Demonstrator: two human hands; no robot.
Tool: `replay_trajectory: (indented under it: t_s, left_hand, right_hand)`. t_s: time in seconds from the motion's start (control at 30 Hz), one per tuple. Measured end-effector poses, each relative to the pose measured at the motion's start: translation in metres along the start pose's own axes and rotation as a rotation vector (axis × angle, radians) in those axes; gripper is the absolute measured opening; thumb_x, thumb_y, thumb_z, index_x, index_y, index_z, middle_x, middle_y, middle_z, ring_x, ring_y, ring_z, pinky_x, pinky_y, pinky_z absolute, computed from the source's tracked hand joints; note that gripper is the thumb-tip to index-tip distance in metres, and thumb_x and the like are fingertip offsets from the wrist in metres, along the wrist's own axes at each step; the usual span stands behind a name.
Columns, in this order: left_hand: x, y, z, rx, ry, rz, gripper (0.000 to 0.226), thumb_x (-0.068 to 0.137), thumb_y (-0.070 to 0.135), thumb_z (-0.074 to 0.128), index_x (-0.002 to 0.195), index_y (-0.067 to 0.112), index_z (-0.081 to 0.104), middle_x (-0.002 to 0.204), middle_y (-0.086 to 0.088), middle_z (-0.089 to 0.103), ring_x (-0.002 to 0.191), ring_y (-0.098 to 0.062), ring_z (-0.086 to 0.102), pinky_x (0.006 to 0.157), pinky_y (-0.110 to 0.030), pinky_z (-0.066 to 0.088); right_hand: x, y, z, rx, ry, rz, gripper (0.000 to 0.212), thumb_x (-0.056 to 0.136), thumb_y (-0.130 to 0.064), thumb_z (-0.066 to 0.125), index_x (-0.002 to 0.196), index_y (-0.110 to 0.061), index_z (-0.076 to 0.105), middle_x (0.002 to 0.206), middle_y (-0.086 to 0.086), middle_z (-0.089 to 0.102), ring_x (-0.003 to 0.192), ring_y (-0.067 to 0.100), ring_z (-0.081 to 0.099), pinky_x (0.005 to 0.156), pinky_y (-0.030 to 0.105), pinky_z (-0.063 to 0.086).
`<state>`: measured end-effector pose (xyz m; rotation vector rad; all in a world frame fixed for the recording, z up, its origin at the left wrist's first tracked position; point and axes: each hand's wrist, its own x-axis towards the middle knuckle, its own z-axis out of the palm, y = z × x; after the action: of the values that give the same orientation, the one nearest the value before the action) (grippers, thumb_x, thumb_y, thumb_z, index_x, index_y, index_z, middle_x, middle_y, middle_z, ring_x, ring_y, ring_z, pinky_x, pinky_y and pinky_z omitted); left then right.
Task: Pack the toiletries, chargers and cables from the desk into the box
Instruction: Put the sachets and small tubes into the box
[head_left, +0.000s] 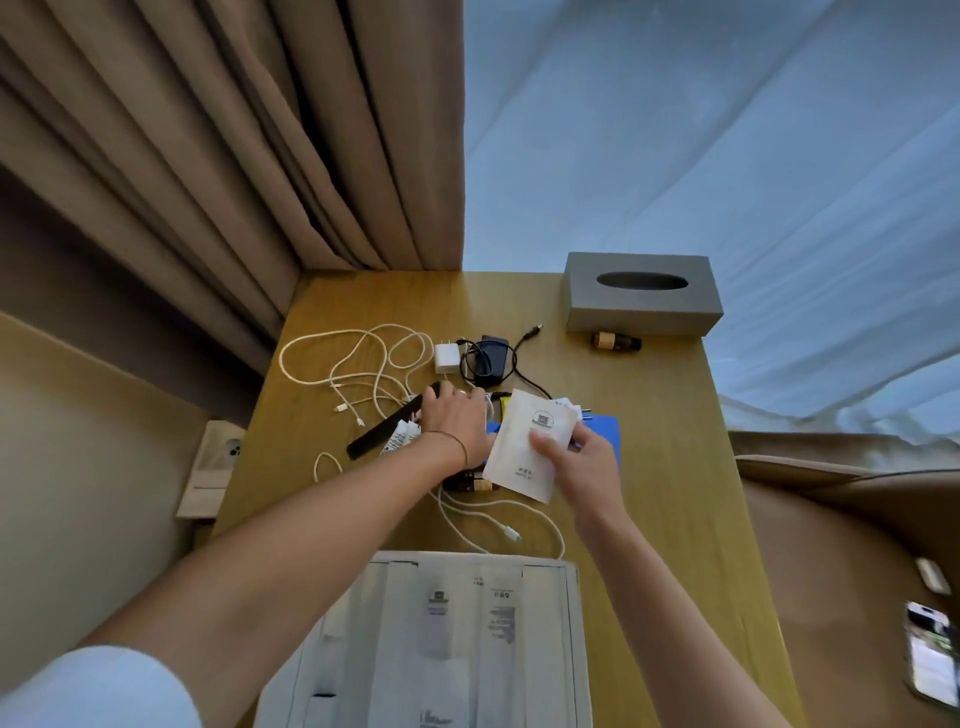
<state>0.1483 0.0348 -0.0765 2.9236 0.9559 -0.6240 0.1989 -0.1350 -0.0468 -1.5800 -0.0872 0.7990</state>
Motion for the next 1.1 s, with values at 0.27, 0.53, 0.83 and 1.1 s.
replay_trajectory:
  t_s: [0.27,0.53,0.83,1.1]
  left_hand:
    - [0.001,0.001,0.000,-0.087,0.069,0.021,0.035,0.087,0.038,0.062,0.119,0.024,0.054,0.105,-0.002,0.070,0.108,-0.027,0.058,0.096,-0.043,0.037]
    - [-0.031,-0.026,-0.007,-0.892,0.231,-0.102,0.029,0.092,0.017,0.065,0.119,0.026,0.060,0.107,0.003,0.069,0.084,-0.015,0.065,0.064,-0.031,0.056]
    - [-0.083,-0.080,-0.013,-1.576,-0.039,-0.536,0.040,0.097,0.000,0.049,0.134,0.015,0.055,0.097,-0.008,0.064,0.075,-0.020,0.063,0.060,-0.035,0.055]
    - [-0.141,-0.117,-0.016,-1.652,-0.180,-0.424,0.034,0.090,0.020,0.074,0.120,0.012,0.060,0.096,-0.010,0.073,0.073,-0.018,0.068,0.054,-0.028,0.054]
  right_hand:
    - [-0.026,-0.009,-0.004,0.096,-0.026,0.046,0.020,0.090,-0.016,0.074,0.108,-0.021,0.069,0.098,-0.009,0.075,0.077,0.001,0.074,0.053,0.015,0.054]
    - [-0.065,-0.017,-0.011,0.086,-0.140,0.029,0.022,0.089,-0.017,0.075,0.110,-0.020,0.072,0.098,-0.005,0.080,0.088,0.012,0.076,0.062,0.020,0.057]
    - [-0.119,-0.003,-0.001,-0.202,-0.324,0.035,0.023,0.084,-0.007,0.077,0.103,-0.020,0.074,0.098,-0.005,0.080,0.086,0.010,0.076,0.065,0.018,0.056]
    - [-0.144,0.043,0.030,-0.576,-0.243,0.032,0.019,0.090,-0.025,0.074,0.107,-0.030,0.069,0.101,-0.008,0.075,0.088,0.006,0.073,0.070,0.030,0.064]
